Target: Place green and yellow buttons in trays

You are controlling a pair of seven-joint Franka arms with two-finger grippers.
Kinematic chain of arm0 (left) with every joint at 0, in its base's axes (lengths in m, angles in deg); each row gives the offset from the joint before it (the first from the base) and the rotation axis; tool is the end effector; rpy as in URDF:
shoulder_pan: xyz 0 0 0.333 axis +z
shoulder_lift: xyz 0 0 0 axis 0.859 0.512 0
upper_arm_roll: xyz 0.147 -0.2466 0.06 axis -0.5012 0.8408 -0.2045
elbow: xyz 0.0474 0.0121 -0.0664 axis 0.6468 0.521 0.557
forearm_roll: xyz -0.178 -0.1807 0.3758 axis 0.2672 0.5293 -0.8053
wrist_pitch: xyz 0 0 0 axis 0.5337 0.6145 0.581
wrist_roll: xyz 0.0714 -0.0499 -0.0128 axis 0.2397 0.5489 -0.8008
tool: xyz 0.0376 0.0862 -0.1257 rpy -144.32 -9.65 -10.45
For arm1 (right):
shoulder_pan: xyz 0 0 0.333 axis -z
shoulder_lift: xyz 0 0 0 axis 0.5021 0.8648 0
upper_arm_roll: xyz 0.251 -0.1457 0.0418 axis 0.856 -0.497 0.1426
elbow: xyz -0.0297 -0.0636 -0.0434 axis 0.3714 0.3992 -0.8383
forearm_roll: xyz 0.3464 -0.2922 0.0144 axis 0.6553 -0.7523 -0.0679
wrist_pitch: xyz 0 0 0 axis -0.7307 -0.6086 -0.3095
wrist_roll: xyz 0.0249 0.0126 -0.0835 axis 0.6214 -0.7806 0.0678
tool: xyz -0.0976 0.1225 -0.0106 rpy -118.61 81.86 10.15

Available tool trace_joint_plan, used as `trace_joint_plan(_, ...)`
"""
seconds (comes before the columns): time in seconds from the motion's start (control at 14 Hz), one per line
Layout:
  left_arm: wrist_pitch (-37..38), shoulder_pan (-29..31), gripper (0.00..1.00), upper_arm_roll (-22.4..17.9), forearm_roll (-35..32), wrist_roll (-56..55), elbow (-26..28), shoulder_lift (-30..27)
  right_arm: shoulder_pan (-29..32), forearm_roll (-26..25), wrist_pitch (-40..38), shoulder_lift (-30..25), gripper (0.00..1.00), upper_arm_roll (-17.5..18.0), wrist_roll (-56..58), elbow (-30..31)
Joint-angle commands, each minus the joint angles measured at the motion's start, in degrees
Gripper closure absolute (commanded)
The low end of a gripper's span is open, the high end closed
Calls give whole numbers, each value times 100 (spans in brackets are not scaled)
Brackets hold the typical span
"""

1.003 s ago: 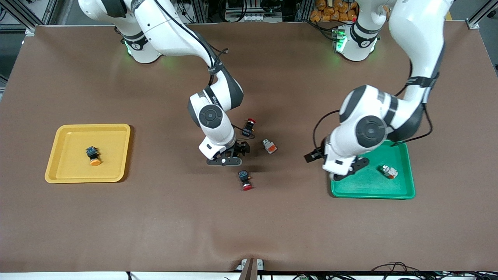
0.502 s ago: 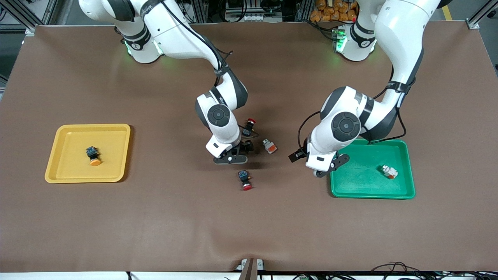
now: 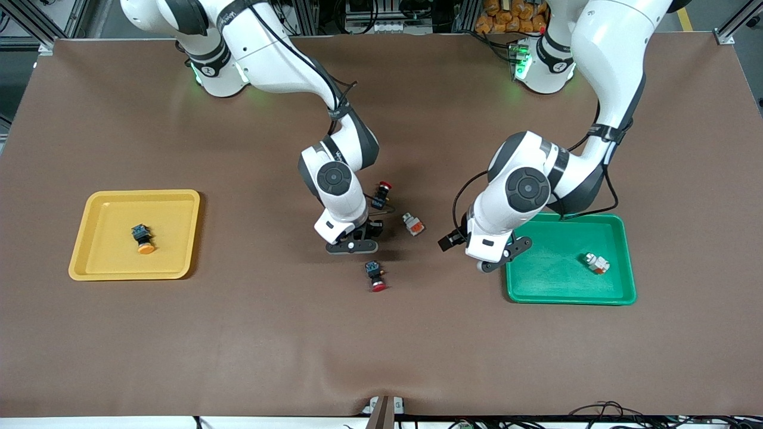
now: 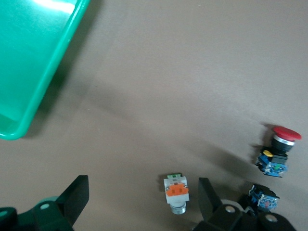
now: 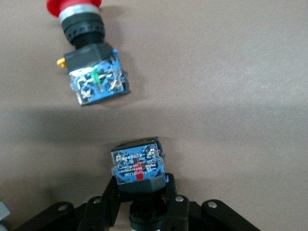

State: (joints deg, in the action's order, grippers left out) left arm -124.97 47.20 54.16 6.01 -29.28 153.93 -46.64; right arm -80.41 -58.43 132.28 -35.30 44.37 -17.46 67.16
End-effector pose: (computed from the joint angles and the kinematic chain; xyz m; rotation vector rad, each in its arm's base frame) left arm 0.6309 -0.3648 0.2213 2.9306 0.7722 -0.1329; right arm 0.5849 0.4601 0.0756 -3.0545 -0.0146 -0.1138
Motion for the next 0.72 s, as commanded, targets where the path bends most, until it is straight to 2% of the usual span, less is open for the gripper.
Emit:
trace_joint_plan(0.0, -82, -135, 0, -14, -12, -113, 20, -115, 148, -19, -221, -316, 100, -81, 77, 44)
trace_joint_plan(0.14, -108, -328, 0, -31, -3, -113, 20, 25, 420, -19, -659, -667, 100, -178, 156, 44)
trace_joint_plan(0.36, -248, -487, 0, -40, -3, -130, 37, 139, 1288, 69, -1450, -1361, 99, -213, 1006, 35)
trace_joint_plan(0.5, -371, -750, 0, -84, -12, -296, 38, 349, 1790, 69, -2012, -1748, 96, -213, 1158, 44)
trace_joint_plan(0.65, -469, -1109, 0, -215, -300, -752, 64, 508, 2247, 69, -2487, -1986, 95, -213, 1412, 53)
